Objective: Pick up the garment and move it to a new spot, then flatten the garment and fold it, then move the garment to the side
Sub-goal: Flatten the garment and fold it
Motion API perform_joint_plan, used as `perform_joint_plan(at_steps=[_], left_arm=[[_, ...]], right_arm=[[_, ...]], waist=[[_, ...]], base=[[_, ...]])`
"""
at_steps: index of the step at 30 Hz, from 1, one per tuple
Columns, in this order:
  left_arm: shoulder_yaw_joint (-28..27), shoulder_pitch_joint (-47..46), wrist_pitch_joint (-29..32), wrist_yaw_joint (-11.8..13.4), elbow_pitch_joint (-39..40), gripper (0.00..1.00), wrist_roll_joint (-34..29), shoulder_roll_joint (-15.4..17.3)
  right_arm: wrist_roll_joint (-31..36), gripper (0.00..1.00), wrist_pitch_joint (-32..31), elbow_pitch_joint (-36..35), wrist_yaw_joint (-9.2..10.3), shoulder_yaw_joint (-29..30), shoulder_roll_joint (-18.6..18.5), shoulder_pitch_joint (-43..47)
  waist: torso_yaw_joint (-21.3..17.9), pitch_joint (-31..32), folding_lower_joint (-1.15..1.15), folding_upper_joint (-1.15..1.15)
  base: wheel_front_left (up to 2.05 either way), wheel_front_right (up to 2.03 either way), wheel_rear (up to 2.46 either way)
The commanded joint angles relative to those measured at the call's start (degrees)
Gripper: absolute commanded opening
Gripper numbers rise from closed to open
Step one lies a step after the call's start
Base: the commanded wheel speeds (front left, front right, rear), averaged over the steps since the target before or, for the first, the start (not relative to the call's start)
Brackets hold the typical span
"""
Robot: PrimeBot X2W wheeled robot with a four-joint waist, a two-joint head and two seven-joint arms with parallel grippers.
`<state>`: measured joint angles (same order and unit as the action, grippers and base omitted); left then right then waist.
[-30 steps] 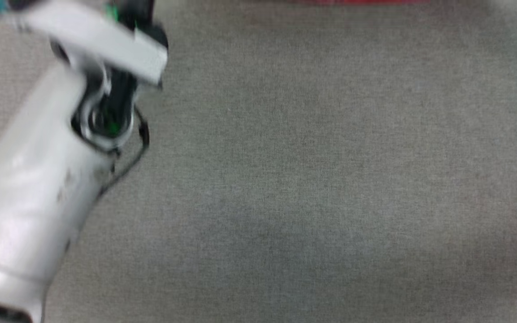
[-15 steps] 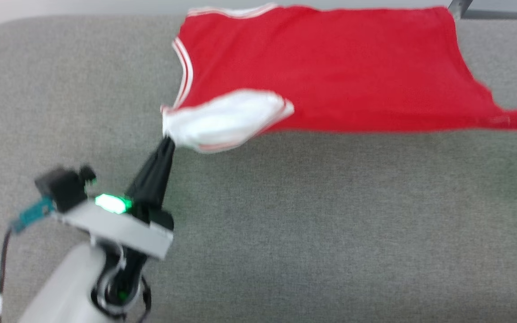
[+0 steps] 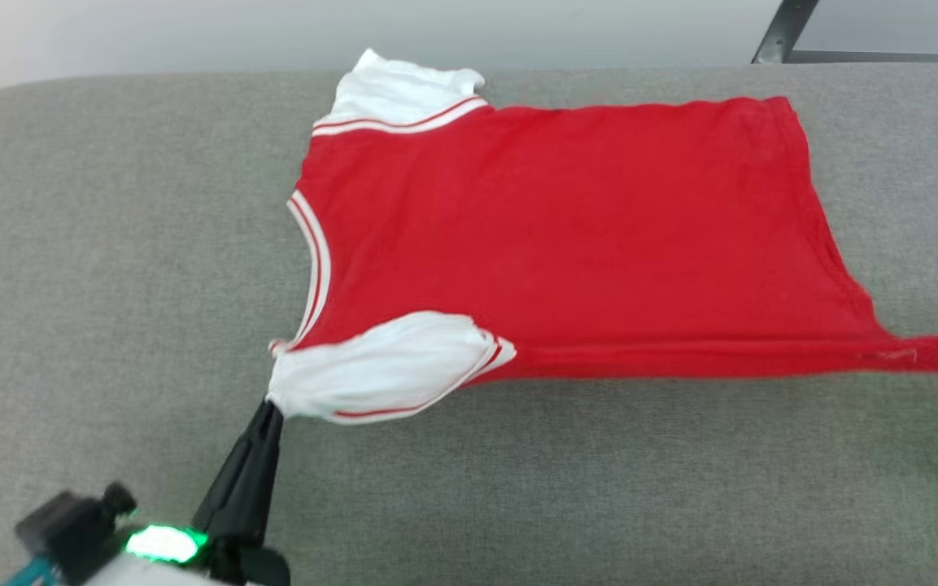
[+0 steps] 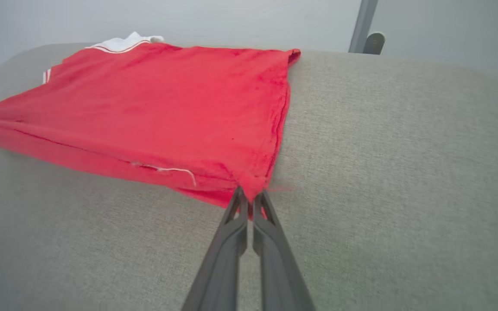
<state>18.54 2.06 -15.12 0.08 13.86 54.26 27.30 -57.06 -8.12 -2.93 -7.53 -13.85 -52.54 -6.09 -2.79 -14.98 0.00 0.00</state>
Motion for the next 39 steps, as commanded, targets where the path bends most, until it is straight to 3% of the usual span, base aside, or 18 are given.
perform_joint_plan(at_steps=[1, 6, 10, 17, 26, 39], left_arm=[[-0.5, 0.9, 0.0, 0.4, 0.5, 0.0, -0.4, 0.1], [-1.0, 6.4, 0.1, 3.6, 7.2, 0.0, -2.5, 1.0], [-0.5, 5.0, 1.4, 4.6, 9.4, 0.0, -4.1, 1.9], [1.8, -7.7, 5.6, 1.7, 3.6, 0.0, -4.9, 1.3], [2.7, -23.8, 8.1, -3.6, -12.8, 0.0, -2.8, -1.2], [5.9, -37.9, 9.1, -6.0, -33.9, 0.0, -5.1, -4.2]], right_arm=[[0.6, 0.0, -0.3, -0.4, 0.07, 0.7, 0.3, 1.0], [3.5, 0.0, -4.1, -5.9, 0.07, 7.2, 3.3, 7.1], [5.5, 0.0, -7.2, -9.2, 0.07, 11.3, 6.4, 9.2], [10.2, 0.0, -12.8, -9.0, 0.07, 12.9, 9.2, 2.9], [13.2, 0.0, -15.3, 3.3, 0.07, 5.9, 12.5, -13.8], [10.3, 0.0, -10.2, 21.1, 0.07, -2.2, 14.9, -25.9]], waist=[[-0.4, -0.2, 0.0, 0.0], [-0.5, -1.3, 0.0, 0.0], [0.2, -2.3, 0.0, 0.0], [1.6, -3.9, 0.0, 0.0], [1.8, -5.3, 0.0, 0.0], [1.9, -8.2, 0.0, 0.0]], base=[[0.0, 0.0, 0.0], [0.0, 0.0, 0.0], [0.0, 0.0, 0.0], [0.0, 0.0, 0.0], [0.0, 0.0, 0.0], [0.0, 0.0, 0.0]])
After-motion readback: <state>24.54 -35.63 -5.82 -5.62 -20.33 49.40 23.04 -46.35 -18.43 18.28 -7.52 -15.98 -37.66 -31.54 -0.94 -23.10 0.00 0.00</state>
